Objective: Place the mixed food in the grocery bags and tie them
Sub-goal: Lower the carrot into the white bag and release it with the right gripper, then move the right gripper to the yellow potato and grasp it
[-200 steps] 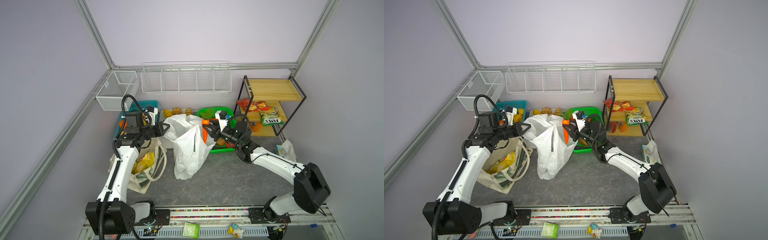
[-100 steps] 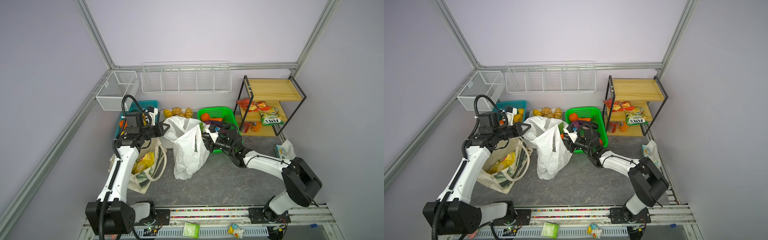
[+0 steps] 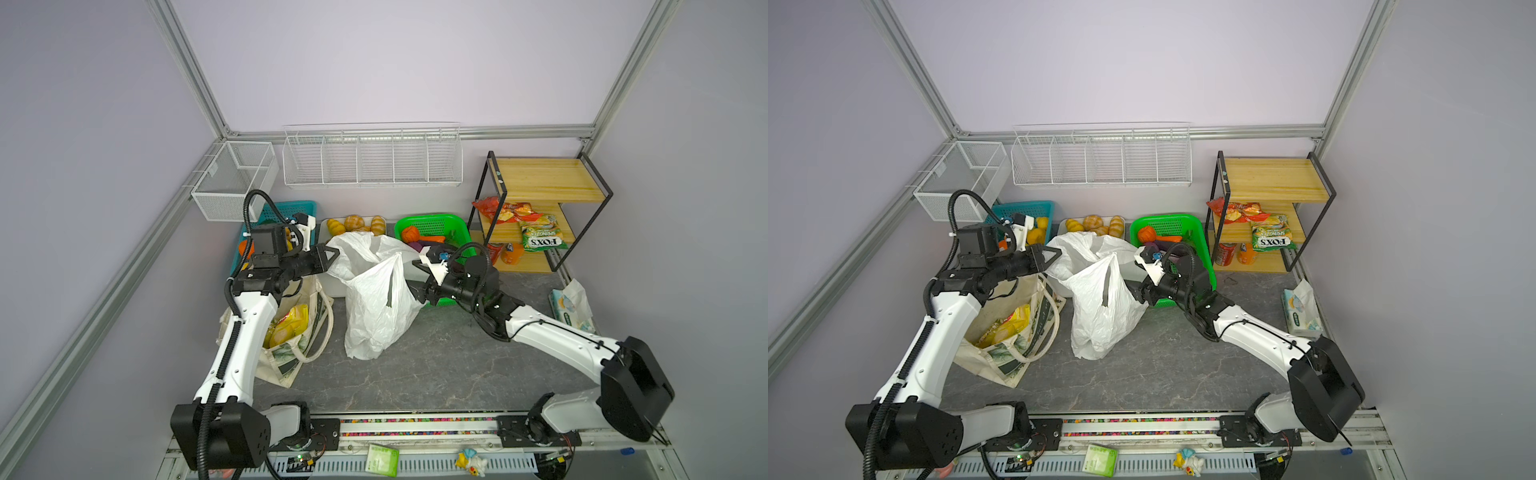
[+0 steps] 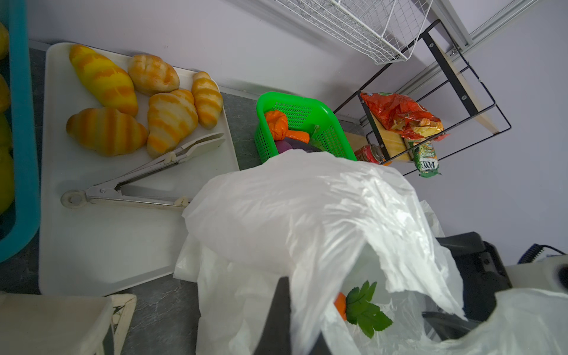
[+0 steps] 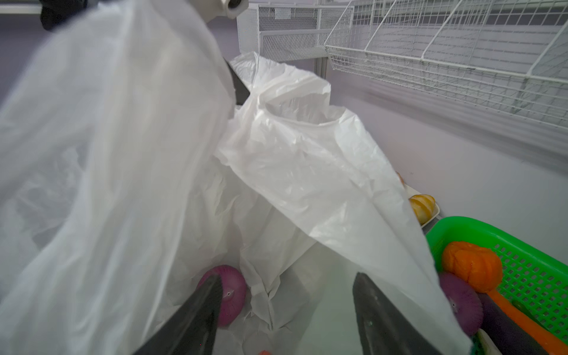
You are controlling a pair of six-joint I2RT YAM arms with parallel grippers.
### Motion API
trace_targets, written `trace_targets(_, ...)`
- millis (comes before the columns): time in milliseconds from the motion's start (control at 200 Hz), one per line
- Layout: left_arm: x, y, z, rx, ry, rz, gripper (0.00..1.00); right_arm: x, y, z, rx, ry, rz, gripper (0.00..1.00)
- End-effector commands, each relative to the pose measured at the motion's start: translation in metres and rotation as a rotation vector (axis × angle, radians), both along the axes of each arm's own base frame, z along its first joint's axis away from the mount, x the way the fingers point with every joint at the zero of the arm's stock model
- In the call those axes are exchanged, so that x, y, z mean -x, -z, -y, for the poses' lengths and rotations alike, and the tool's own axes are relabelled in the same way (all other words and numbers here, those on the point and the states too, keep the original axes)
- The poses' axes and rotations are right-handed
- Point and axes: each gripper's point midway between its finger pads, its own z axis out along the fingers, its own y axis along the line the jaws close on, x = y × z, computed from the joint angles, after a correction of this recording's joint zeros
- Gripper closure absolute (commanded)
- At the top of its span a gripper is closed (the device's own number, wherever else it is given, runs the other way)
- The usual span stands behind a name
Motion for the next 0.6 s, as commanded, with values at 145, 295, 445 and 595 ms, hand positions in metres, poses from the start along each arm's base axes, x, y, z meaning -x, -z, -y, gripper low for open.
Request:
trace_targets(145,0.002,-0.002,-0.003,-0.018,-0.012,0.013,1.0,0.014,-0.038,0.056,-0.13,0.062,-0.112,0.2)
trace_targets(295,0.002,-0.003,-0.003,-0.017,-0.011,0.013,1.0,-0.004,-0.013,0.098,-0.075,0.282,-0.209,0.17)
trace_targets(445,0.002,-0.002,-0.003,-0.017,-0.013,0.009,1.0,-0.043,0.031,0.136,0.087,0.566,-0.374,0.12)
trace_targets(595,0.002,-0.003,-0.003,-0.015,-0.011,0.014,1.0,-0.069,0.083,0.122,0.338,0.526,-0.505,0.08)
